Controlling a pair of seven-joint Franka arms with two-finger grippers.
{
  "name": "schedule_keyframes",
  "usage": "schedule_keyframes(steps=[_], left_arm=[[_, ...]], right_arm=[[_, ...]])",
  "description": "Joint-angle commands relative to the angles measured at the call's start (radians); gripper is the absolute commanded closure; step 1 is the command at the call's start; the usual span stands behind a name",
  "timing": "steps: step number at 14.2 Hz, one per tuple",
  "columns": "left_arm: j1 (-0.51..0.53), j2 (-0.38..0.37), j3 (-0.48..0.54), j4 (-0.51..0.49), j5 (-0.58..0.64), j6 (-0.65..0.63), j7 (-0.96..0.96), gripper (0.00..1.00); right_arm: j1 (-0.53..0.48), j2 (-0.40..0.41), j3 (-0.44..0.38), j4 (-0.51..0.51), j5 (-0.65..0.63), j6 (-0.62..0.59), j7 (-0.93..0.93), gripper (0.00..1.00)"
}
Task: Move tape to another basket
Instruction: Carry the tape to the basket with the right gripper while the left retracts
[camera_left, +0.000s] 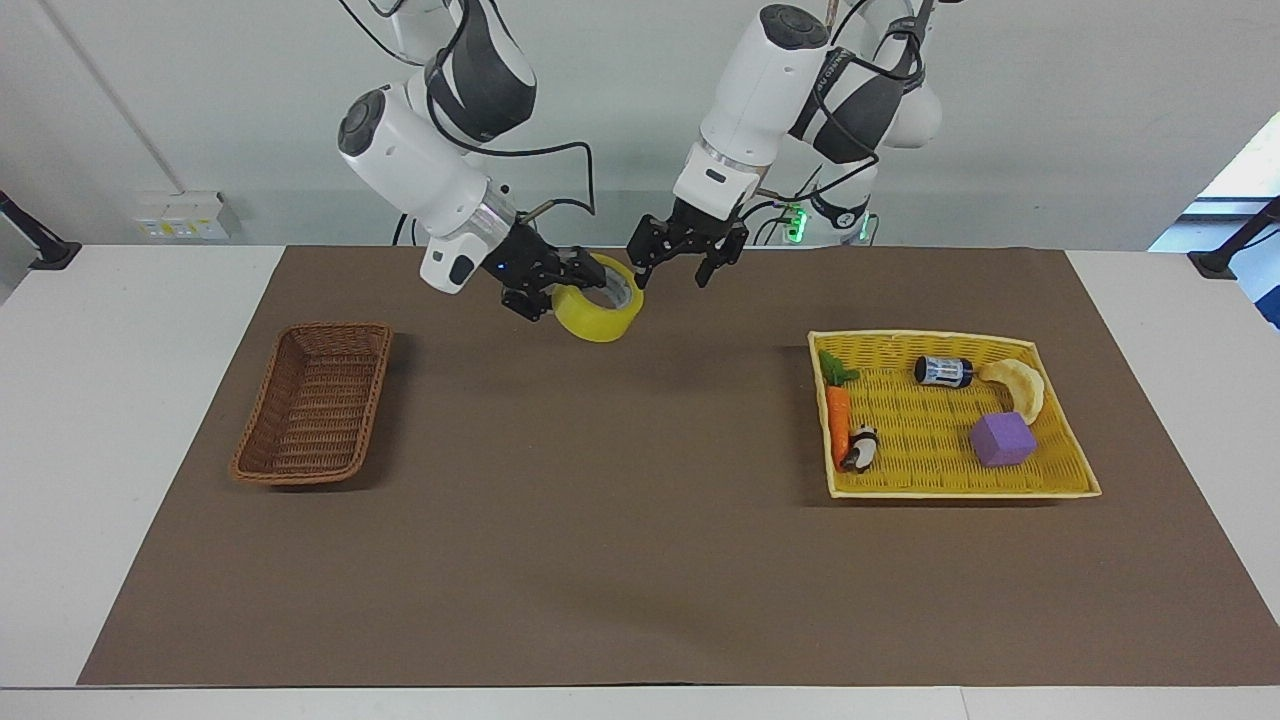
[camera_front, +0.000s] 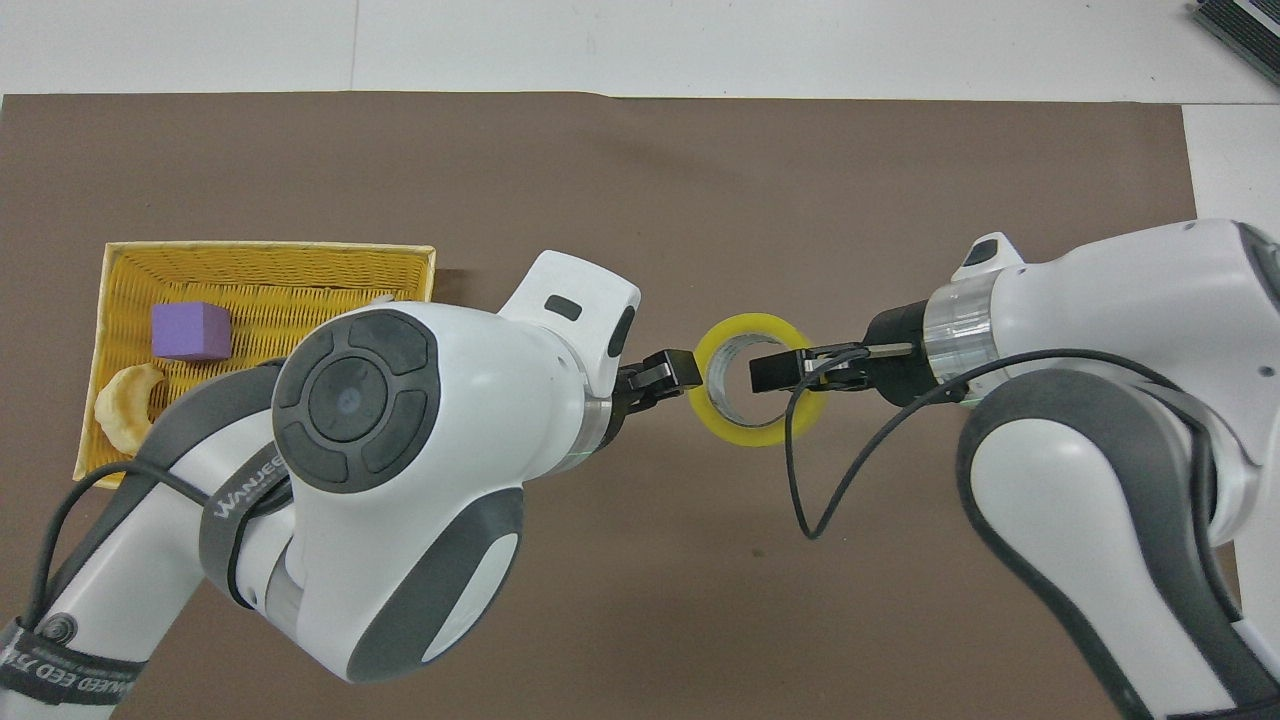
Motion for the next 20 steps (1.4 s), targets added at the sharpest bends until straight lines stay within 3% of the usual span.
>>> schedule_keyframes(steps=[1, 3, 7, 12, 16, 20], left_arm=[[0.058, -0.018, 0.007, -0.006, -0.018, -0.084, 0.107, 0.00], [0.104, -0.018, 0.007, -0.006, -0.014, -0.141, 0.191, 0.00], [0.207, -0.018, 0.007, -0.006, 0.034, -0.227, 0.345, 0.00], [0.385, -0.011, 0.007, -0.007, 0.089, -0.270, 0.601, 0.00], [0.518, -0.017, 0.009, -0.003, 0.118, -0.287, 0.747, 0.00], [0.551, -0.018, 0.015, 0.029, 0.215, -0.327, 0.893, 0.00]], right_arm=[[-0.135, -0.018, 0.005, 0.026, -0.039, -0.115, -0.120, 1.00], [-0.236, -0.020, 0.005, 0.024, -0.090, -0.138, -0.215, 1.00], [-0.336, 0.001, 0.005, 0.015, -0.362, -0.106, -0.228, 1.00], [-0.517, 0.091, 0.005, -0.017, -0.434, -0.010, -0.436, 1.00], [-0.571, 0.164, 0.006, -0.033, -0.436, 0.061, -0.470, 1.00], [-0.587, 0.202, 0.006, -0.036, -0.422, 0.093, -0.464, 1.00]])
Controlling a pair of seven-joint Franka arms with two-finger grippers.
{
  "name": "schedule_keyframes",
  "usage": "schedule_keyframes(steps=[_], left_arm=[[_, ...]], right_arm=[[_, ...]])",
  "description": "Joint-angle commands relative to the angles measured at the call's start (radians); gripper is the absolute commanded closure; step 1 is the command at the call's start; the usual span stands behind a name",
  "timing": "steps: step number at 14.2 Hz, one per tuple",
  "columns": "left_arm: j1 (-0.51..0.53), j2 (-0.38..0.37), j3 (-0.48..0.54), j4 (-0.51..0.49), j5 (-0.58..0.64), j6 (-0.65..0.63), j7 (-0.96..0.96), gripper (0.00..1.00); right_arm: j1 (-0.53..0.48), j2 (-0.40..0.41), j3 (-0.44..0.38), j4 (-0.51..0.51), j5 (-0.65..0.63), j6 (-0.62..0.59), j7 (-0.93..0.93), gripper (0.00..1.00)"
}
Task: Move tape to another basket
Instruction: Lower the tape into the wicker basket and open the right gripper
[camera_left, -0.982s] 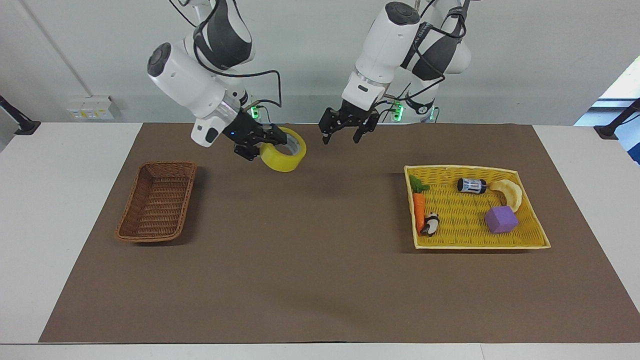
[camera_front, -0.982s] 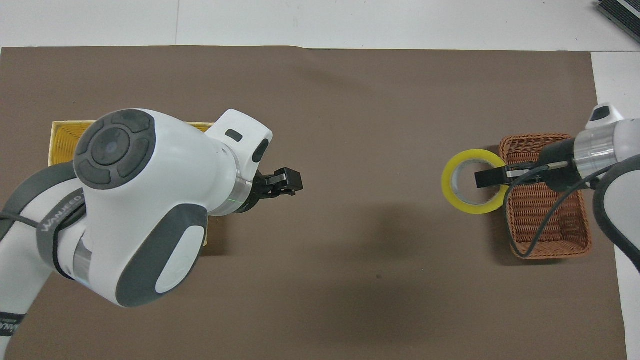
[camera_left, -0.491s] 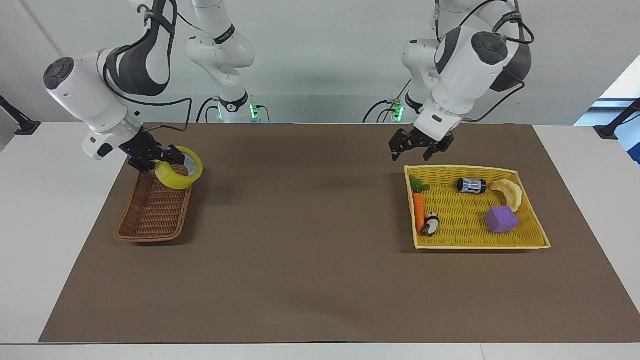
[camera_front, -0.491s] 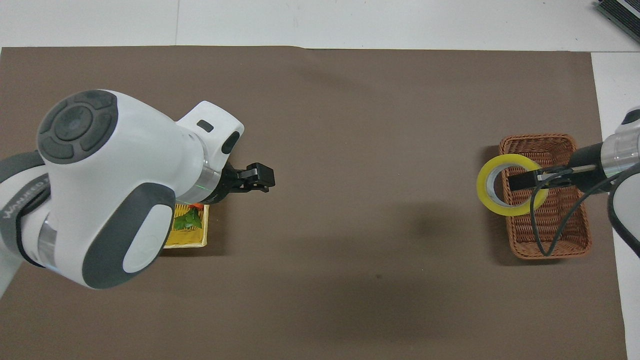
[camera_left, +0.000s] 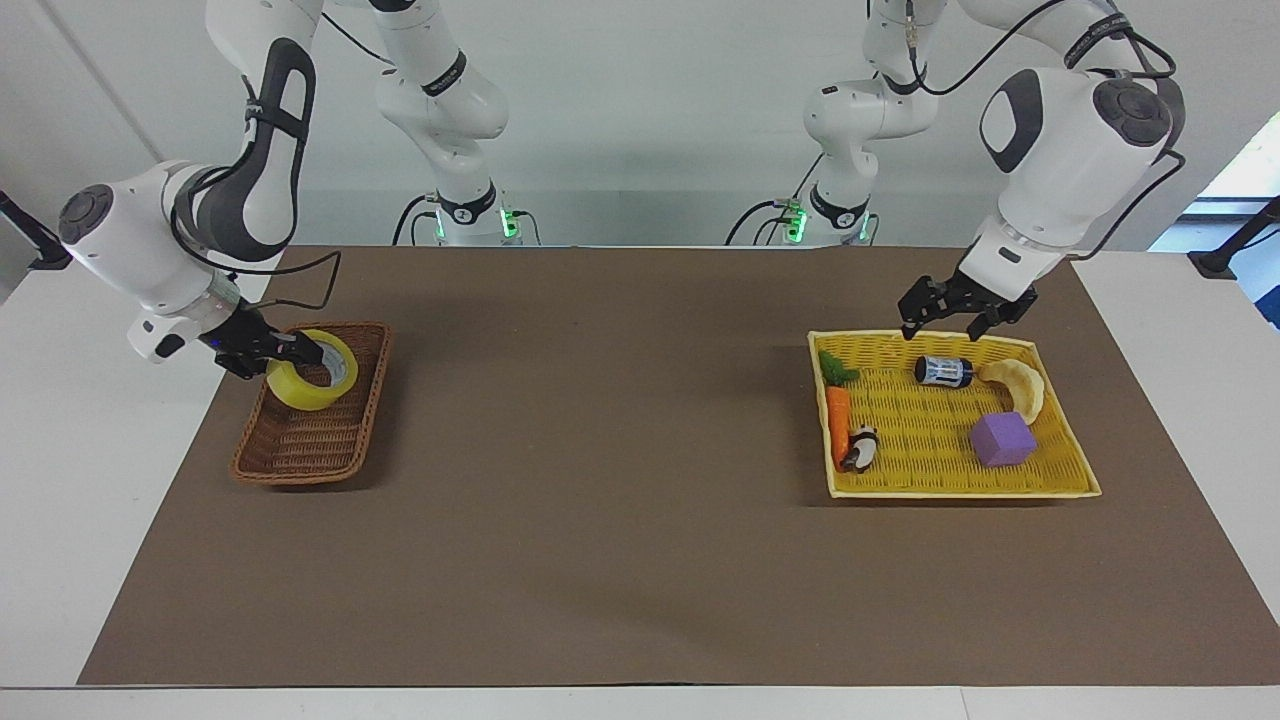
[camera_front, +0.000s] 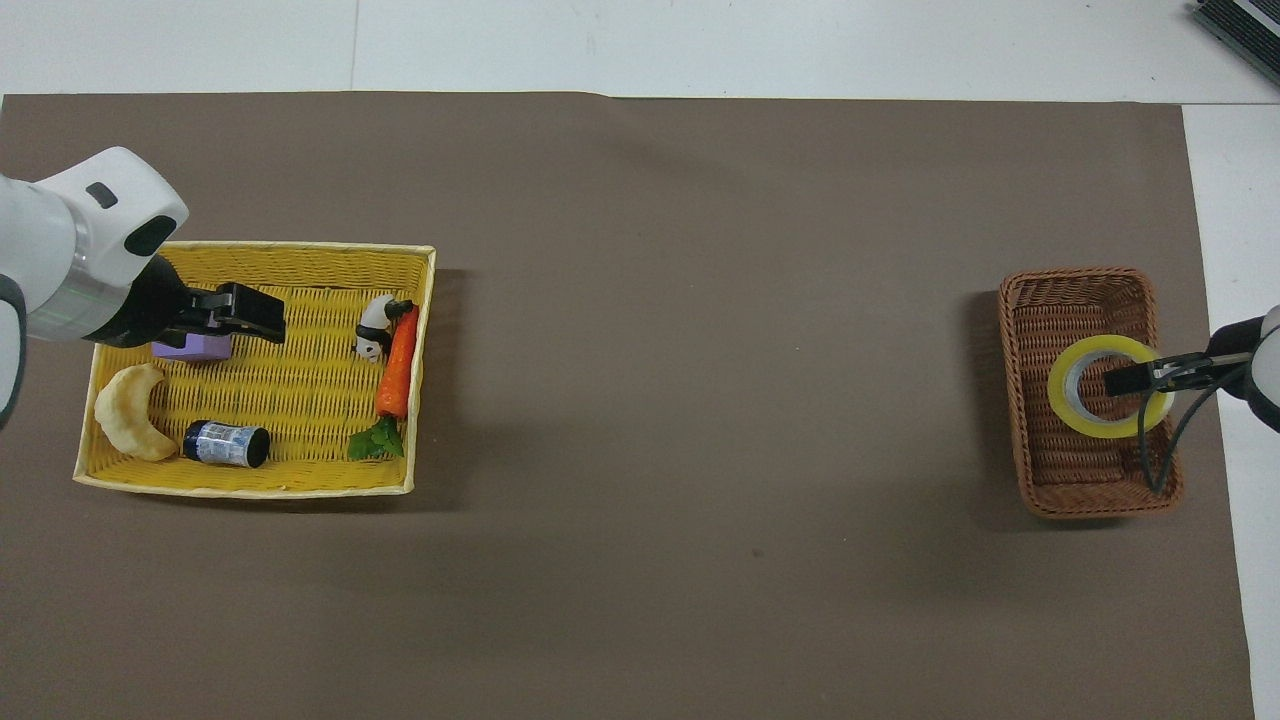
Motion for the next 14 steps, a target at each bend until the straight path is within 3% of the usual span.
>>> schedule_keyframes(steps=[1, 7, 8, 9, 10, 11, 14], left_arm=[[0.026, -0.006, -0.010, 0.068, 0.039, -0.087, 0.048, 0.00], [0.034, 0.042, -0.007, 0.286, 0.031, -0.350, 0.053, 0.00], [0.034, 0.040, -0.007, 0.292, 0.030, -0.336, 0.053, 0.00], [0.034, 0.036, -0.007, 0.279, 0.028, -0.321, 0.048, 0.00], [0.036, 0.030, -0.007, 0.271, 0.027, -0.316, 0.036, 0.00], [0.036, 0.030, -0.007, 0.272, 0.028, -0.313, 0.037, 0.00], [0.034, -0.001, -0.007, 0.279, 0.028, -0.296, 0.043, 0.00]], right_arm=[[-0.027, 0.015, 0.018, -0.007, -0.001, 0.039, -0.006, 1.00], [-0.030, 0.047, 0.018, -0.012, -0.001, 0.054, -0.003, 0.98], [-0.031, 0.050, 0.018, -0.012, -0.001, 0.066, -0.005, 0.88], [-0.031, 0.052, 0.018, -0.012, -0.001, 0.070, -0.005, 0.67], [-0.031, 0.052, 0.018, -0.012, -0.001, 0.070, -0.005, 0.38], [-0.031, 0.052, 0.018, -0.012, -0.001, 0.071, -0.003, 0.01], [-0.034, 0.053, 0.018, -0.002, 0.001, 0.056, -0.005, 0.00]])
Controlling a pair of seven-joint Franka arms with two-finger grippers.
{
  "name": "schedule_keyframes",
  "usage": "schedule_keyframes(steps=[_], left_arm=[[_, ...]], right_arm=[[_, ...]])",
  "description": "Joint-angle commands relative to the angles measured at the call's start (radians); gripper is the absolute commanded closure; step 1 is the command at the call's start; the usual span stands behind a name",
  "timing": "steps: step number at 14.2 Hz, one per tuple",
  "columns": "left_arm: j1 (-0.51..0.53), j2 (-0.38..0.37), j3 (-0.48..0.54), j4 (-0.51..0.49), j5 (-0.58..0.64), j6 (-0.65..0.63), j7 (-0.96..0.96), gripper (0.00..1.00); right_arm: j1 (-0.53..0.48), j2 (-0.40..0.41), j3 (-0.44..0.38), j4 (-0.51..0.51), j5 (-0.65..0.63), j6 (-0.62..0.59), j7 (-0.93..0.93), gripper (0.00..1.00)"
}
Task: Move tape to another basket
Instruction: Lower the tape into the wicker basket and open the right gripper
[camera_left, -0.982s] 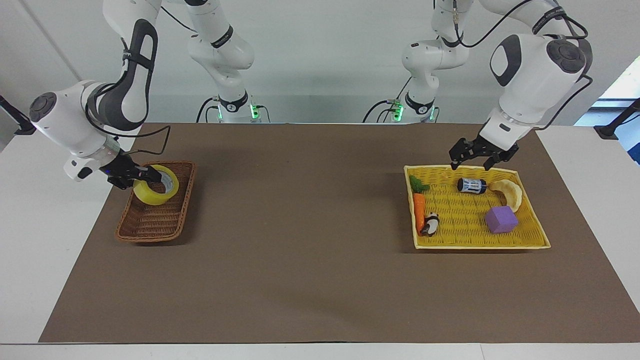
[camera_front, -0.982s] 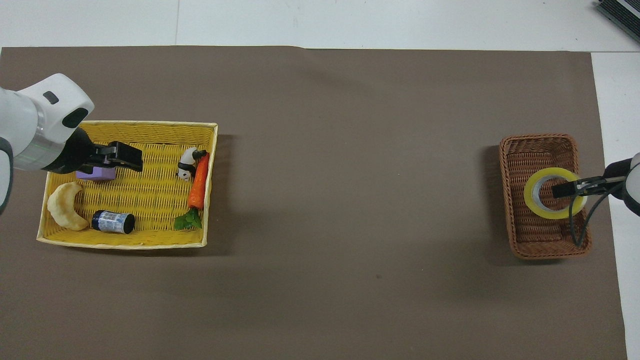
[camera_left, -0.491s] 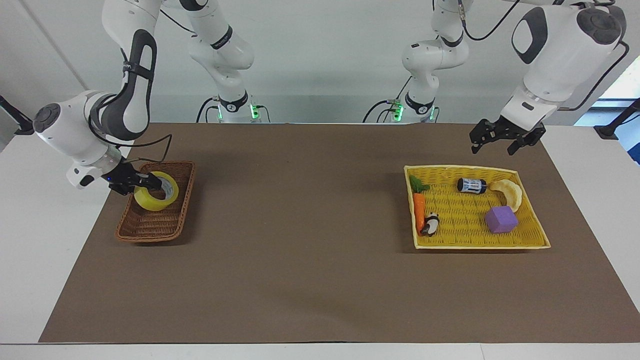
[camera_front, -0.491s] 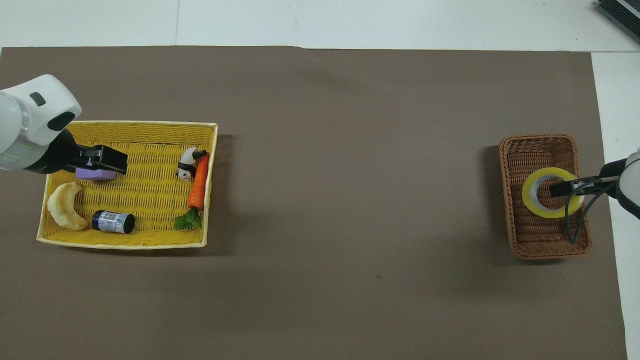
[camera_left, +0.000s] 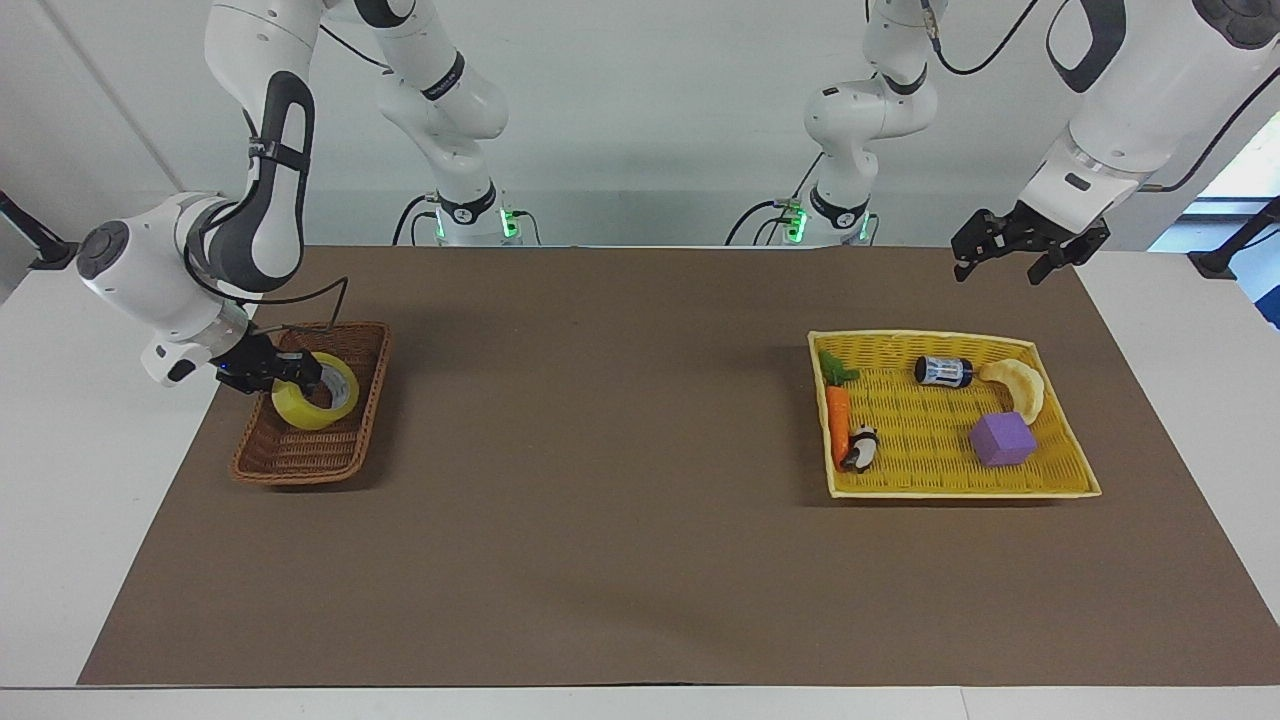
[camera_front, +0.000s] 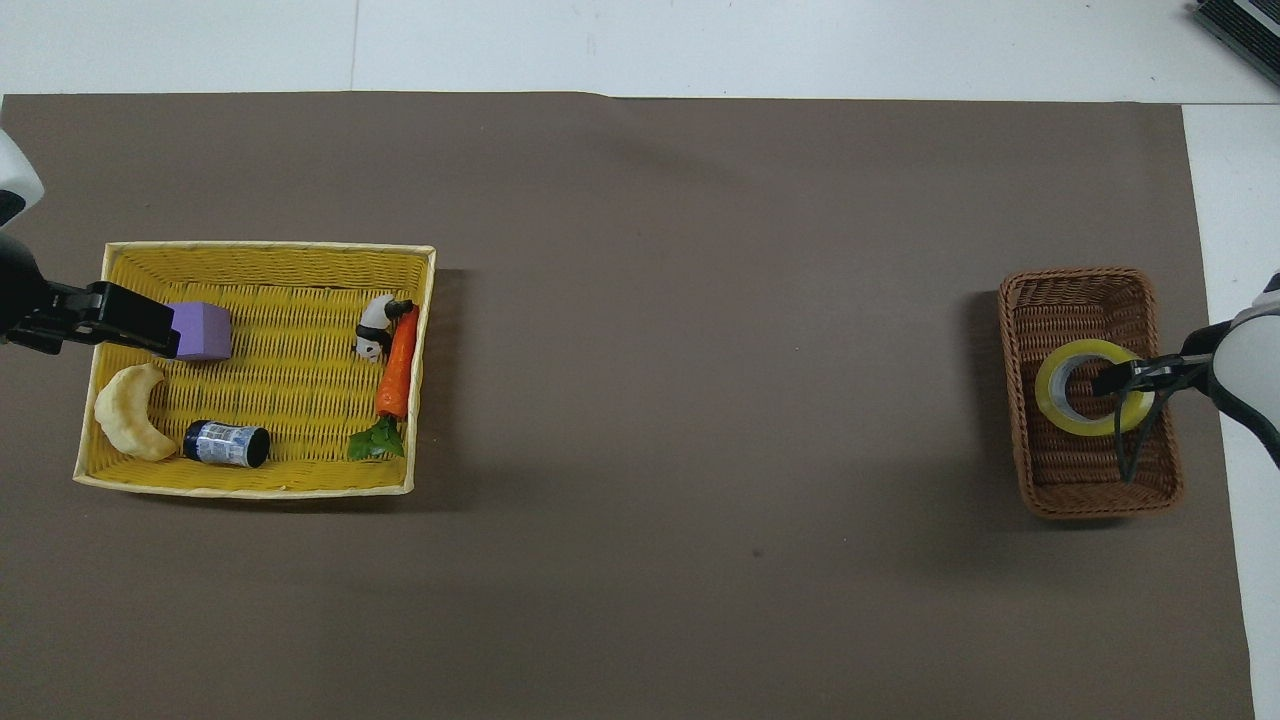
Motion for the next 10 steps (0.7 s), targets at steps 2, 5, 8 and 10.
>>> schedule_keyframes(steps=[2, 5, 8, 10], left_arm=[[0.011, -0.072, -0.007, 0.027, 0.008, -0.005, 0.006, 0.00], [0.008, -0.083, -0.009, 0.024, 0.008, -0.011, 0.006, 0.00], [0.011, -0.083, -0.009, 0.024, 0.008, -0.011, 0.006, 0.00], [0.011, -0.083, -0.009, 0.024, 0.008, -0.011, 0.006, 0.00]], right_arm=[[-0.024, -0.010, 0.019, 0.015, 0.000, -0.009, 0.000, 0.00], [-0.001, -0.031, 0.026, 0.084, -0.001, -0.072, 0.041, 0.00], [0.054, -0.074, 0.027, 0.115, -0.020, -0.127, 0.137, 0.00], [0.100, -0.114, 0.027, 0.115, -0.024, -0.162, 0.243, 0.00]])
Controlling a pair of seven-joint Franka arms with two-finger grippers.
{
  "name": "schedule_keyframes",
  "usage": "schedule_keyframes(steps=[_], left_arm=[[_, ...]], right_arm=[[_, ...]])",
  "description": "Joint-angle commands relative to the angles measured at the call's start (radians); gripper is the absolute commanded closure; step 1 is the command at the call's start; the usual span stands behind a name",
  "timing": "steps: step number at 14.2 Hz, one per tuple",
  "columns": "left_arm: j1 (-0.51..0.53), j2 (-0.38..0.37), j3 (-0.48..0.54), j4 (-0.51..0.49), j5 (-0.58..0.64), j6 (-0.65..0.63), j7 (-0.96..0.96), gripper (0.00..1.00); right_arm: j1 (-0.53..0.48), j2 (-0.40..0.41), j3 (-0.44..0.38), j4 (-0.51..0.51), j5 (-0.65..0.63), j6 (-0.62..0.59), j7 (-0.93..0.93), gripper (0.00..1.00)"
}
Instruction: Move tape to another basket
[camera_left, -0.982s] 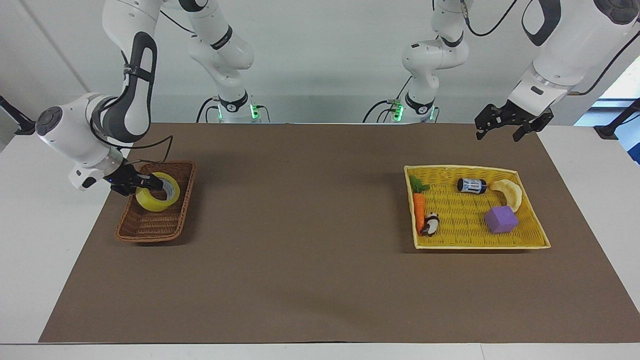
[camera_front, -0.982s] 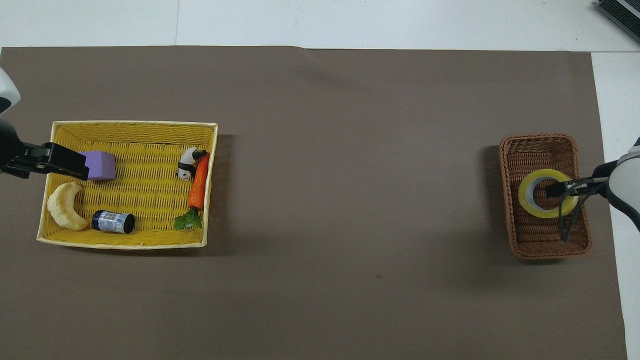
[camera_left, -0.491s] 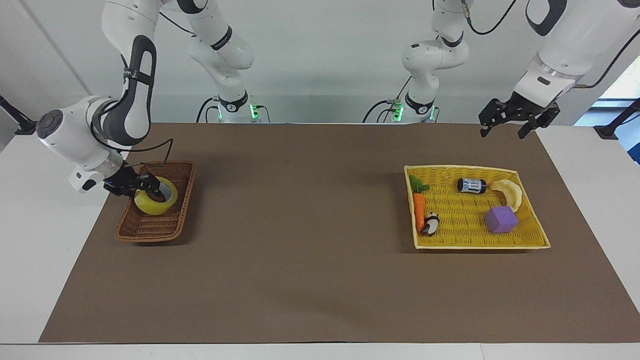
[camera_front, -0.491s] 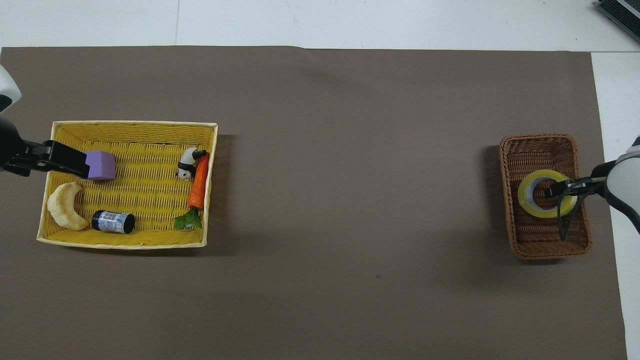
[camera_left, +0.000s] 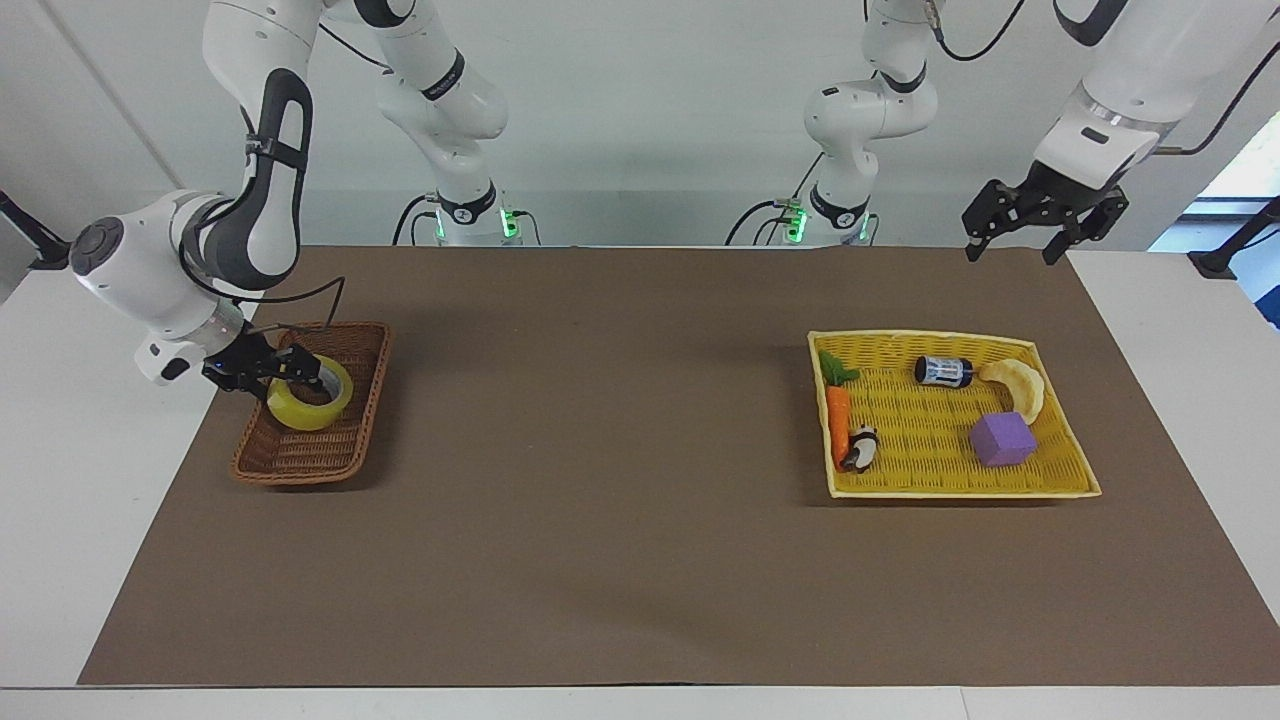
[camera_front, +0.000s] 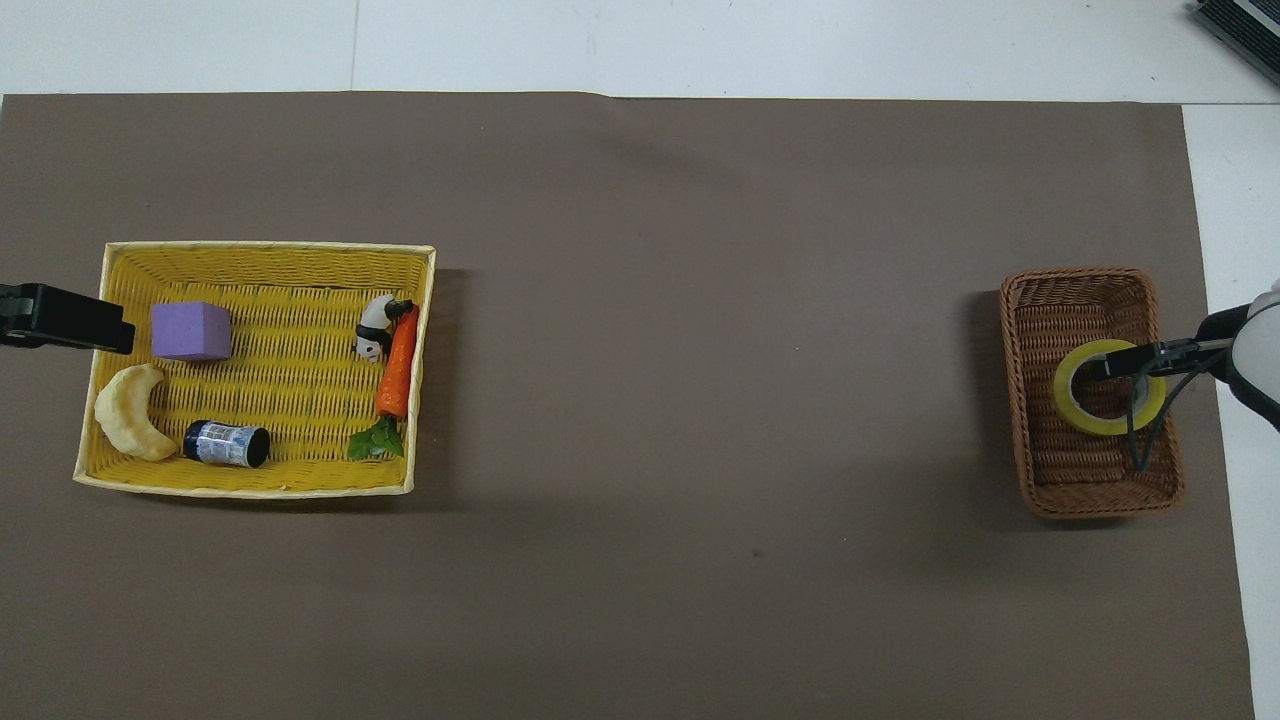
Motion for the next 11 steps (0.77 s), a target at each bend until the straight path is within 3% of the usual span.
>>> schedule_keyframes(steps=[1, 6, 11], left_arm=[[0.009, -0.005, -0.006, -0.004, 0.008, -0.008, 0.006, 0.00], [0.011, -0.005, -0.006, -0.004, 0.011, -0.015, 0.006, 0.00], [0.038, -0.011, -0.006, -0.006, 0.011, -0.029, 0.006, 0.00]], right_arm=[[0.065, -0.064, 0.002, -0.003, -0.036, -0.050, 0.146, 0.00], [0.198, -0.146, 0.004, 0.011, -0.110, -0.096, 0.377, 0.00], [0.324, -0.144, 0.007, 0.202, -0.182, -0.275, 0.584, 0.00]])
